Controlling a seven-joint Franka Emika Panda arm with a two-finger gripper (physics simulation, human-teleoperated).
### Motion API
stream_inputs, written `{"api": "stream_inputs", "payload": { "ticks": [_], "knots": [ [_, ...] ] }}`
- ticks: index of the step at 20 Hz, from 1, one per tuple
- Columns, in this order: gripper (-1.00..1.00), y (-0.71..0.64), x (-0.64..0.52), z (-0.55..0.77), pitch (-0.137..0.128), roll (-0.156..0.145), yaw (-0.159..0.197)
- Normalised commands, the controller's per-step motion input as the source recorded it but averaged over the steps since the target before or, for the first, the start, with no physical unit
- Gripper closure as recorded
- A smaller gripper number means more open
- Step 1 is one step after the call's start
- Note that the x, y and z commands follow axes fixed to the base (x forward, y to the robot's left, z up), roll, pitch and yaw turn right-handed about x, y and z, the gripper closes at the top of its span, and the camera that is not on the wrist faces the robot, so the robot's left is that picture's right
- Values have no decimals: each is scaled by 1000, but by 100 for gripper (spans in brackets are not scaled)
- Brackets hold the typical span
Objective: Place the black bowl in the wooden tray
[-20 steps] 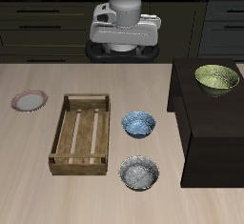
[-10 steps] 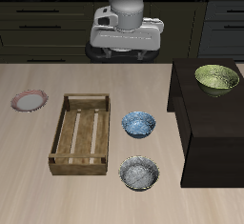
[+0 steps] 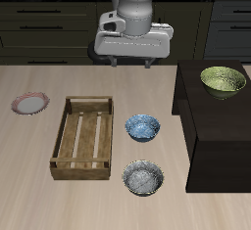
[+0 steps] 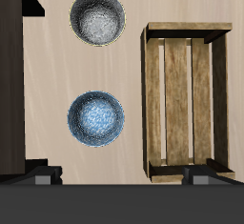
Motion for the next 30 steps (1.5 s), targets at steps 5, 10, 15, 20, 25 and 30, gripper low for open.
{"api": "stream_inputs", "payload": {
  "ticks": [5, 10, 15, 20, 25, 30],
  "knots": [
    [-100, 1, 313, 35, -16, -29, 13],
    [-100, 41, 309, 36, -23, 0, 15],
    [-100, 34, 179, 43, -2, 20, -26],
    [-100, -2, 212, 25, -2, -10, -14],
    [-100, -106, 306, 57, 0, -34, 1],
    [-100, -20, 223, 39, -20, 17, 12]
  ]
}}
